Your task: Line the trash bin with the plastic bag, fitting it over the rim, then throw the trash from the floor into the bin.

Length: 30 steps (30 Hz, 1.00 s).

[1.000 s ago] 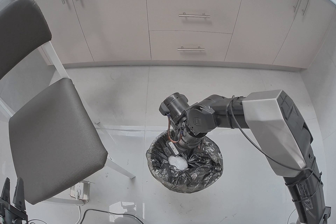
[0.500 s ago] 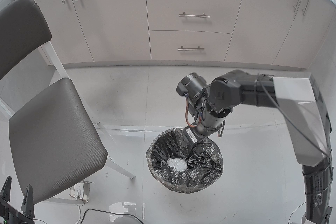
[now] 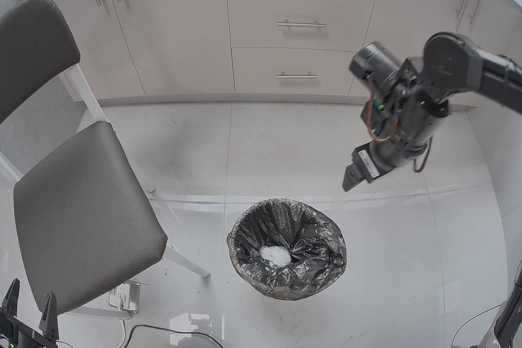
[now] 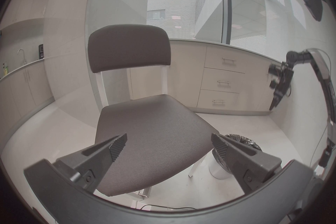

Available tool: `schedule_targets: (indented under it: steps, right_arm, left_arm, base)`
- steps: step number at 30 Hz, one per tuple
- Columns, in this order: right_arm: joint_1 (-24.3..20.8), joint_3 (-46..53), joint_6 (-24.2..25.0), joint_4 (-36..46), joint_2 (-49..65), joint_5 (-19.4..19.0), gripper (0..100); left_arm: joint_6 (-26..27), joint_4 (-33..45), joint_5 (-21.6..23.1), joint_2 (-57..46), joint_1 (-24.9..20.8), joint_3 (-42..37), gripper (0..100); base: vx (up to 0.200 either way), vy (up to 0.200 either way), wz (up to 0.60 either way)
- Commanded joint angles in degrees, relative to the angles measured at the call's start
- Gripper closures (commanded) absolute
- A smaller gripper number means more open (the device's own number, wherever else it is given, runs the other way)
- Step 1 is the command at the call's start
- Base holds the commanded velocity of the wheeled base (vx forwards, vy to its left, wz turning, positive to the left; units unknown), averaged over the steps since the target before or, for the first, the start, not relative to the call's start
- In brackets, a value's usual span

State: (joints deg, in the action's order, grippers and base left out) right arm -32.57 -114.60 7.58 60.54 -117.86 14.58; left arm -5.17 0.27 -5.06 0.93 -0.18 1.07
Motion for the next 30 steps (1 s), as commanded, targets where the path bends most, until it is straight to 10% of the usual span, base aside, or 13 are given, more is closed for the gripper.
schedule_targets:
  steps: [1, 13, 21, 30]
  right_arm:
    - [2.1, 0.0, 0.0, 5.4, 13.0, 0.1, 0]
    - [4.0, 0.0, -7.2, 22.7, 37.4, 6.6, 0]
    - [18.9, 0.0, -10.0, 28.8, 51.1, 6.0, 0]
    - [36.1, 0.0, -11.8, 27.5, 87.6, -14.6, 0]
  left_arm:
    - [3.4, 0.9, 2.9, -0.8, 0.0, 0.2, 0]
    - [5.1, -0.4, 5.9, -0.8, 0.0, -1.1, 0]
    - [5.4, -0.4, 5.9, -0.8, 0.0, -1.1, 0]
    - [5.3, -0.4, 5.9, -0.8, 0.0, -1.1, 0]
  base:
    - [0.0, 0.0, 0.0]
    - [0.0, 0.0, 0.0]
    - [0.0, 0.0, 0.0]
    - [0.0, 0.0, 0.0]
